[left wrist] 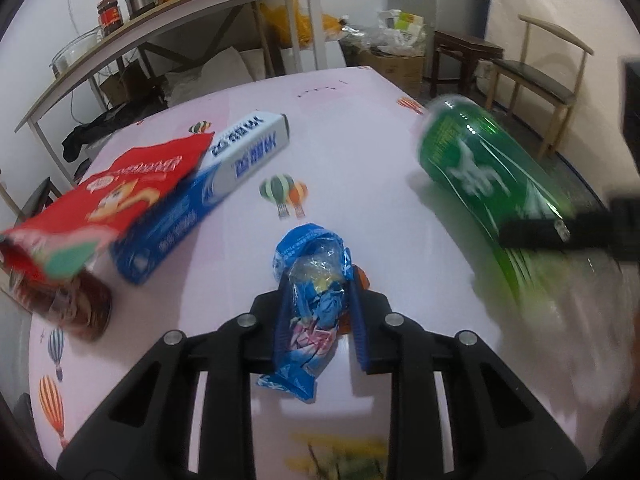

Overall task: Collect trash
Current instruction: 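Grasp the blue candy wrapper with the left tool and lift it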

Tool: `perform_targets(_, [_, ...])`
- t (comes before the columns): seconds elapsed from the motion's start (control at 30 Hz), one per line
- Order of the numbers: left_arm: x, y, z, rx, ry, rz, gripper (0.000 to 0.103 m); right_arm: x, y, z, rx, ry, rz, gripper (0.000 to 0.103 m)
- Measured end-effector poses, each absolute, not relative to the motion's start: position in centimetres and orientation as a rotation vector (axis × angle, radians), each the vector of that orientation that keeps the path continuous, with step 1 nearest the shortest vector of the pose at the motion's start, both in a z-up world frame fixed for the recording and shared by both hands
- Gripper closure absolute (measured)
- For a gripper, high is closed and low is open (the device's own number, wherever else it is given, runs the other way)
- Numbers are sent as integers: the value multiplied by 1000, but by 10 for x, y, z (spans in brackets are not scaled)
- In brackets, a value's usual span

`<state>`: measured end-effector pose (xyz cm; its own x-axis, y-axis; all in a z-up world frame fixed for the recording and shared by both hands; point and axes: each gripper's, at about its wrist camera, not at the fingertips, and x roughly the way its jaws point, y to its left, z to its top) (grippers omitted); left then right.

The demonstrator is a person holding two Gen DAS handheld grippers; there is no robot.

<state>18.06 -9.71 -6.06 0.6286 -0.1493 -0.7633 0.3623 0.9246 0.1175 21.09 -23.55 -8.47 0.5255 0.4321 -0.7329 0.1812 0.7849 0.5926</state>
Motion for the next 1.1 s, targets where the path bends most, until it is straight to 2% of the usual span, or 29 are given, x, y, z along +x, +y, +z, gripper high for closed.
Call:
perform_targets(0.4, [131,-50,-48,112,828,-416,77,208,-229,-85,668,1037,177,42])
perform_targets(0.57, [125,-35,-48,72,846,-425,70,205,-222,-85,641,1050,208,42])
perform_targets(0.73, [123,-19,-49,-22,890,-444,58,202,-213,-83,596,1059,223,42])
perform_targets(1.1, [129,-15,-47,-57,913,-479,47,197,-211,-81,560,1081,232,41])
